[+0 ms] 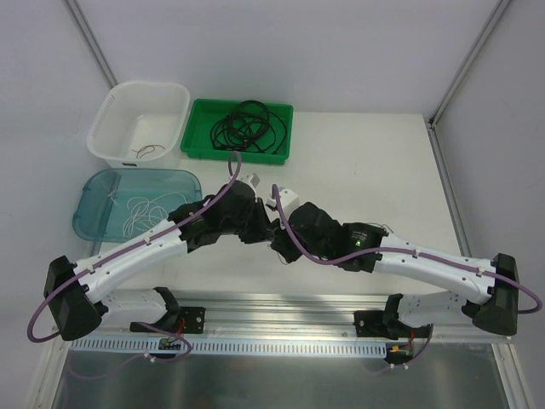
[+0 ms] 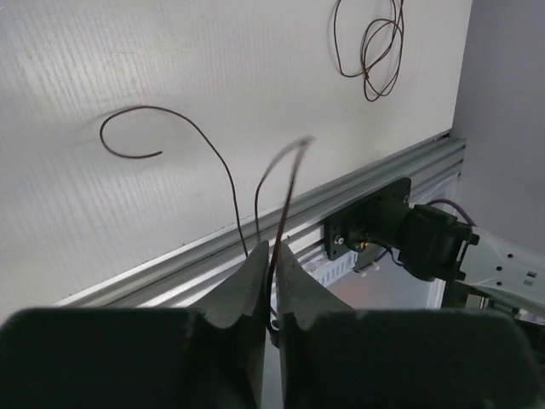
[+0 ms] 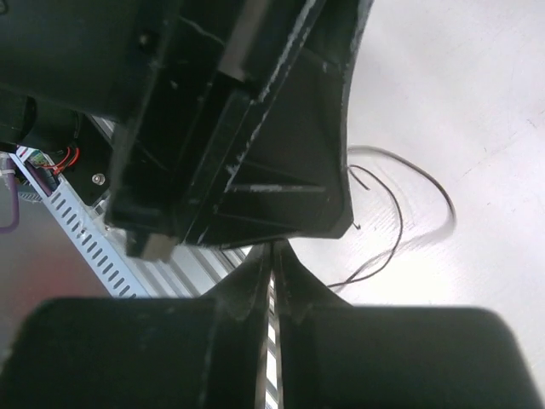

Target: Untangle the cables

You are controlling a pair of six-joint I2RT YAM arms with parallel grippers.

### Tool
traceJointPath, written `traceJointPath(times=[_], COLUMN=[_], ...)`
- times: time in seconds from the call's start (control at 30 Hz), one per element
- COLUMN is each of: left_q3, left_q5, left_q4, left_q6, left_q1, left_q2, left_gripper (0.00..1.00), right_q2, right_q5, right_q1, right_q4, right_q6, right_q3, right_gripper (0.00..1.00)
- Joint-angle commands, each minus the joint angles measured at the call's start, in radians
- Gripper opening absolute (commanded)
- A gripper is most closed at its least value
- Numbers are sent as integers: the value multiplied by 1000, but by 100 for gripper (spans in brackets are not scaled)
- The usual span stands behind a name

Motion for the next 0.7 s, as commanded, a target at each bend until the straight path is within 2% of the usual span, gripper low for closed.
traceJointPath(times=[0.0, 0.13, 0.3, 0.33, 0.43, 0.47, 0.53, 0.67], left_q3=[32, 36, 76, 85, 123, 137, 194, 300], left_q5=[-40, -74, -146, -154, -195, -207, -237, -240], left_q4=[27, 27, 25, 27, 18, 9, -8, -25], left_q6=[-3, 41, 123, 153, 216, 235, 291, 380], left_q1=[-18, -18, -18, -18, -16, -12, -6, 54], left_q2=[0, -21, -40, -41, -37, -30, -23, 2], left_gripper=[2, 0, 0, 0, 0, 0, 0, 0], right_q2=[-10, -39, -88, -99, -149, -163, -207, -263], right_q5=[61, 95, 146, 153, 188, 214, 248, 357], right_q1=[11, 14, 14, 12, 14, 14, 12, 14], right_q4=[53, 51, 21, 16, -5, -13, -48, -129], right_q6=[20, 29, 28, 28, 35, 40, 44, 80], right_q3=[14, -9, -31, -45, -66, -81, -97, -132], right_gripper=[1, 10, 39, 48, 65, 74, 85, 98])
